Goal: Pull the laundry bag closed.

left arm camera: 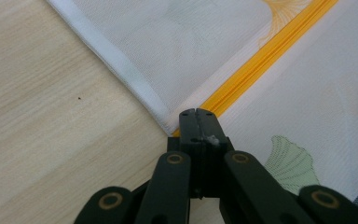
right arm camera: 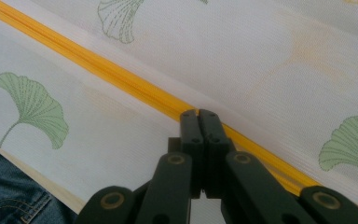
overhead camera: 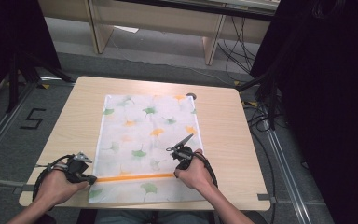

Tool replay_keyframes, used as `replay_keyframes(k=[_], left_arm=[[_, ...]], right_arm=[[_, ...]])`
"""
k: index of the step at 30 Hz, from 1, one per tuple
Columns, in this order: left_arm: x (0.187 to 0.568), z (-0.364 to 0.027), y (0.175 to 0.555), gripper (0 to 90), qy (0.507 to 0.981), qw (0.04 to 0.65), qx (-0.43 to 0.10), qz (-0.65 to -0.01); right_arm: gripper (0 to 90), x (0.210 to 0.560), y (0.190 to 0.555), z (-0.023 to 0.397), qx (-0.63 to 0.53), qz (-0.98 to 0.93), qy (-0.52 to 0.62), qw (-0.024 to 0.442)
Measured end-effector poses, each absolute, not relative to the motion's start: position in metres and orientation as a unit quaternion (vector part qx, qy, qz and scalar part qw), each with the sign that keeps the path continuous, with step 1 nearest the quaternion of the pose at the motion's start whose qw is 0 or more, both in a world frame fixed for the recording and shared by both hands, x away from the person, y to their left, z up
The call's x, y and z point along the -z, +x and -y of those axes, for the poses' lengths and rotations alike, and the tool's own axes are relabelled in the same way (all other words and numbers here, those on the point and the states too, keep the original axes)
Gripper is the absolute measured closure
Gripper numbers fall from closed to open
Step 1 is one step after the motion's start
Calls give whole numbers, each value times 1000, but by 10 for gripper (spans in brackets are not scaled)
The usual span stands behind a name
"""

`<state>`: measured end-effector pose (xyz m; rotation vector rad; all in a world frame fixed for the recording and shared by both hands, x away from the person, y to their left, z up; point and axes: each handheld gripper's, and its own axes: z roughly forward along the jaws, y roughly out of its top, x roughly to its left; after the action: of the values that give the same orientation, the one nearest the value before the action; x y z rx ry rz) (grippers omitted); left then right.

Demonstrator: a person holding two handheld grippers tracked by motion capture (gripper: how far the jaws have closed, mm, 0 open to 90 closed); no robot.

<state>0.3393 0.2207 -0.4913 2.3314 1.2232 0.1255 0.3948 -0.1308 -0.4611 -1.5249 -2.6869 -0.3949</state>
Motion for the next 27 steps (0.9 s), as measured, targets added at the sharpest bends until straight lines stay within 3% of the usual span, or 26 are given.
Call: replay_keyframes(k=[27], left_arm=[[491, -221, 340, 900, 857, 250, -44, -448]], right_arm=[[900, 461, 399, 147, 121, 868, -481, 12]])
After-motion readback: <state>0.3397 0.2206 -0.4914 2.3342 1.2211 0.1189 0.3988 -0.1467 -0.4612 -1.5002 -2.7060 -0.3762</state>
